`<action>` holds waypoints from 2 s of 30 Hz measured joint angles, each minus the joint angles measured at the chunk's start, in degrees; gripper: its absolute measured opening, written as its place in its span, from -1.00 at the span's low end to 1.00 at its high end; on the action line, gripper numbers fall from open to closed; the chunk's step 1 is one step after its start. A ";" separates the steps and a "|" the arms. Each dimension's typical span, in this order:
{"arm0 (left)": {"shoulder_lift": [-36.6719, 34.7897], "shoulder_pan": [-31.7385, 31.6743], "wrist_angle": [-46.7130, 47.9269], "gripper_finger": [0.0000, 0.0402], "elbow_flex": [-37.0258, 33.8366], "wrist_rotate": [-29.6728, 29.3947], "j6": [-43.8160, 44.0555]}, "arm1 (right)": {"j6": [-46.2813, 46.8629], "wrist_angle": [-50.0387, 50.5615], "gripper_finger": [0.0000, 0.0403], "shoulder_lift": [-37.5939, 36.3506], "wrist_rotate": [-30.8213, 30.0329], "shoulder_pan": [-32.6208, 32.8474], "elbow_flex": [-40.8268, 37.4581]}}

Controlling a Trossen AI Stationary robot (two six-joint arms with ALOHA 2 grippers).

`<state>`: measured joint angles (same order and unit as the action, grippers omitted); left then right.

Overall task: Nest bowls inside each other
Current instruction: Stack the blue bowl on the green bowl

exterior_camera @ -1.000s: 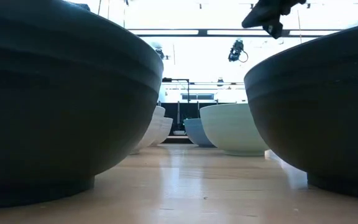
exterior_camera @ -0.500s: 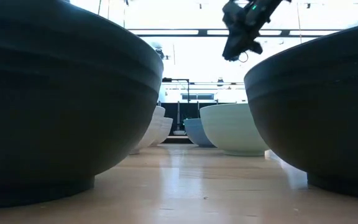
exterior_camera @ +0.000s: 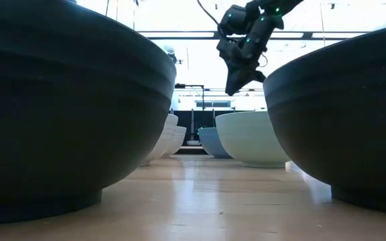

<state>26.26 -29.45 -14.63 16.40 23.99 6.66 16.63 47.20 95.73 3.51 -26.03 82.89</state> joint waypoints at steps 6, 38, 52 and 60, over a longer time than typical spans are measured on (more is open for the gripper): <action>-0.01 0.00 0.48 -0.69 0.04 0.01 0.00 | -0.14 0.79 -0.64 1.20 -0.04 -0.64 0.04; 0.00 0.07 3.95 -0.66 0.07 0.04 0.11 | 0.24 4.26 -0.64 7.00 -4.65 -5.19 -0.04; 0.00 0.06 4.04 -0.63 0.07 0.04 0.07 | -0.01 5.43 -0.64 10.34 -3.32 -8.40 -0.68; -0.02 0.04 4.31 -0.64 0.07 0.04 0.11 | -0.24 5.32 -0.64 13.21 -2.99 -8.36 -0.68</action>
<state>26.24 -29.41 -10.33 16.47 24.03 6.76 16.39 52.52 108.94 0.51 -34.39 82.21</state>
